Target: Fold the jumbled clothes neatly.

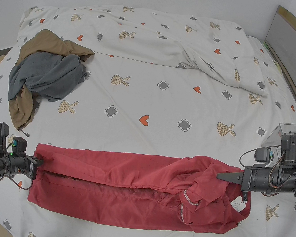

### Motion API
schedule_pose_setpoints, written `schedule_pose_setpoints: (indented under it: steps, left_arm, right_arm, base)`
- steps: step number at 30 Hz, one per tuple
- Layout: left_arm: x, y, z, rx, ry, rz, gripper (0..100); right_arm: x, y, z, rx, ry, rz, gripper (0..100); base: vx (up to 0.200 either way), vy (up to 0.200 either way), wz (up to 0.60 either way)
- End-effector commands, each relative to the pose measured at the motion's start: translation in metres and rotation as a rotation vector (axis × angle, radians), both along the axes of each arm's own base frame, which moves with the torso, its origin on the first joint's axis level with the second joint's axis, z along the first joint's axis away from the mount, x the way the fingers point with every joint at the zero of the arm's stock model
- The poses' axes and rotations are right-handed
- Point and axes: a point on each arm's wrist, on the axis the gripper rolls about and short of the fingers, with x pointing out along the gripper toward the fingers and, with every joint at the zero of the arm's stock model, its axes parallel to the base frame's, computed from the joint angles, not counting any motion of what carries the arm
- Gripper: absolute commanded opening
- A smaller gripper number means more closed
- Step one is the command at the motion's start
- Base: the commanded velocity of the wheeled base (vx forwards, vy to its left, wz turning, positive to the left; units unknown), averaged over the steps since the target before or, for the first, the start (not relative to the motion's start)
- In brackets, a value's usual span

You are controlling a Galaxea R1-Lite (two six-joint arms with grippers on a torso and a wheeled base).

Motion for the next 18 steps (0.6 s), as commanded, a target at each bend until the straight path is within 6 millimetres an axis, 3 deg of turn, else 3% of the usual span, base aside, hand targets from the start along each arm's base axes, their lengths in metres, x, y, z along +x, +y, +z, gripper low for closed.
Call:
schedule_pose_setpoints:
  steps: [1,12,13,15,16,18]
  left_arm:
    - [-0.006,-0.001,-0.005,0.005,0.023,-0.012,100]
    - [-0.026,-0.003,0.016,0.012,-0.065,-0.004,100]
    - [-0.032,-0.001,0.031,0.011,-0.133,0.018,100]
    - [-0.033,-0.001,0.036,0.009,-0.154,0.021,100]
    - [-0.036,-0.002,0.053,0.004,-0.221,0.028,100]
    - [-0.037,-0.003,0.06,-0.002,-0.241,0.03,100]
  right_arm:
    - [-0.003,0.0,-0.005,-0.007,0.016,0.007,100]
    - [-0.019,-0.005,0.0,0.003,-0.013,0.005,100]
    - [-0.024,-0.009,0.008,0.013,-0.047,-0.004,100]
    - [-0.025,-0.01,0.01,0.016,-0.056,-0.007,100]
    - [-0.027,-0.013,0.016,0.025,-0.081,-0.021,100]
    - [-0.028,-0.014,0.018,0.027,-0.09,-0.024,100]
  base:
    - [0.0,0.0,0.0]
    - [0.0,0.0,0.0]
    - [0.0,0.0,0.0]
    - [0.0,0.0,0.0]
    - [0.0,0.0,0.0]
    - [0.0,0.0,0.0]
